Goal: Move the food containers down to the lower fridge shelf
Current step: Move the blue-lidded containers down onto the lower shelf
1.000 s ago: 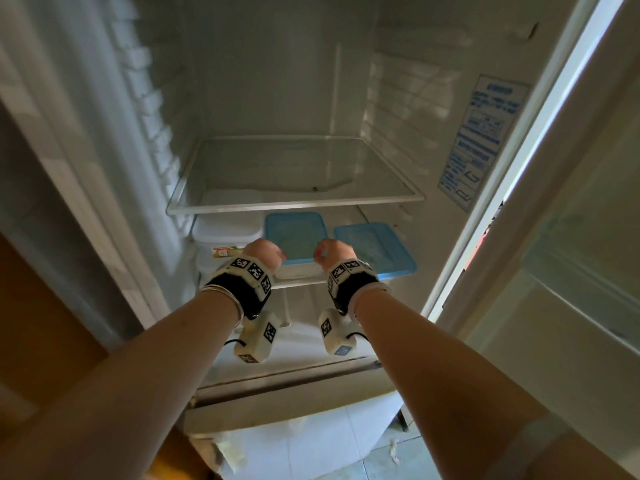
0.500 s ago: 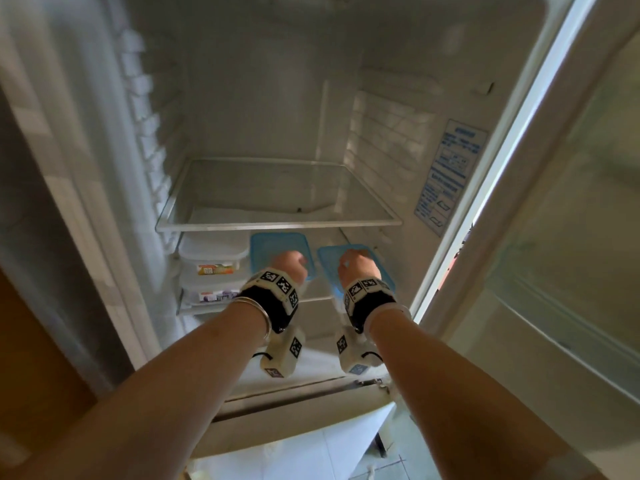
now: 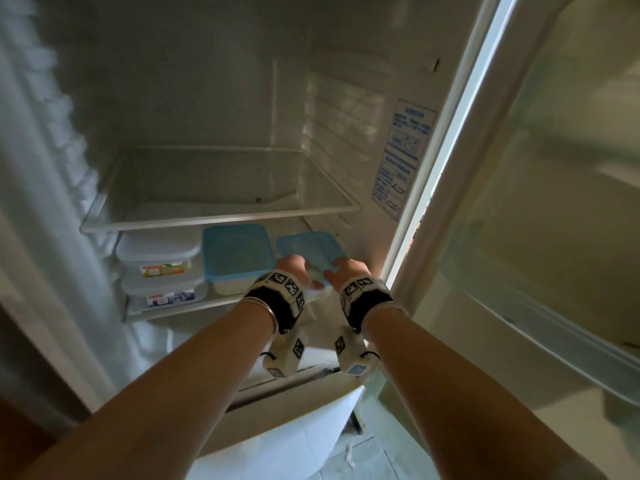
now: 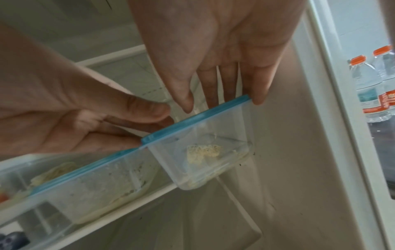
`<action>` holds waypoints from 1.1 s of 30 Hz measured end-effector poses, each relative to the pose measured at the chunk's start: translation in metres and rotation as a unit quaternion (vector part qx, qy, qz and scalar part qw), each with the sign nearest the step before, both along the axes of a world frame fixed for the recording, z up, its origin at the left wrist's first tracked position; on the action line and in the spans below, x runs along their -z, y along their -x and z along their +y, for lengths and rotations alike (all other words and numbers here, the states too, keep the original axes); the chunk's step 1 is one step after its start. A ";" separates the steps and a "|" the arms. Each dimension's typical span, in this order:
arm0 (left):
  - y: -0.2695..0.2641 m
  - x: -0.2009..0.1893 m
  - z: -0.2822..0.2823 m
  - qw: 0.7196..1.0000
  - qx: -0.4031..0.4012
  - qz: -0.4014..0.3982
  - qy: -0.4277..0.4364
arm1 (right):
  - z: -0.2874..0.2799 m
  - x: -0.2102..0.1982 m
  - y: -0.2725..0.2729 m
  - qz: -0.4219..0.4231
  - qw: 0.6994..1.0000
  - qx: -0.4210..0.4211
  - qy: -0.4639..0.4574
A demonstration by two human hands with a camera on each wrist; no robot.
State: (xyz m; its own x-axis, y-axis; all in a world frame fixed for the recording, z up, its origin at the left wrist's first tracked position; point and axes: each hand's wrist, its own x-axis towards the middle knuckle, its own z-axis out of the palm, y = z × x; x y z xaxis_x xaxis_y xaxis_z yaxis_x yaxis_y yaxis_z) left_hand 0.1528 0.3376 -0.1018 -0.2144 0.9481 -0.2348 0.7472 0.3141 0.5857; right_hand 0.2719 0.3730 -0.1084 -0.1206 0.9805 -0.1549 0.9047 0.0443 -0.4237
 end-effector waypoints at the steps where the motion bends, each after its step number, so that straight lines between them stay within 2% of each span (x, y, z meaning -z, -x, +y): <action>1: 0.001 0.001 0.002 1.000 -0.003 0.003 0.003 | 0.000 0.001 0.001 0.004 1.000 -0.003 0.005; 5: 0.006 0.004 0.012 0.999 -0.034 0.016 -0.006 | 0.007 0.004 0.006 0.017 1.000 -0.014 0.000; 10: 0.012 0.007 0.030 0.997 -0.068 -0.016 -0.036 | 0.023 0.004 0.014 0.029 0.999 -0.028 0.007; 15: 0.018 0.009 0.039 0.997 -0.069 -0.018 -0.036 | 0.033 0.005 0.020 0.016 0.999 -0.042 -0.007; 18: 0.019 0.009 0.043 0.998 -0.042 -0.020 -0.039 | 0.036 0.003 0.024 0.003 0.999 -0.046 -0.009; 23: 0.022 0.006 0.048 0.998 -0.023 -0.020 -0.053 | 0.043 0.002 0.026 -0.002 0.999 -0.032 -0.012; 29: 0.027 0.011 0.056 0.995 -0.043 -0.030 -0.087 | 0.048 0.007 0.028 0.030 1.000 0.000 -0.009; 33: 0.033 0.012 0.057 0.991 -0.060 -0.065 -0.104 | 0.053 0.003 0.025 0.055 0.998 0.017 0.001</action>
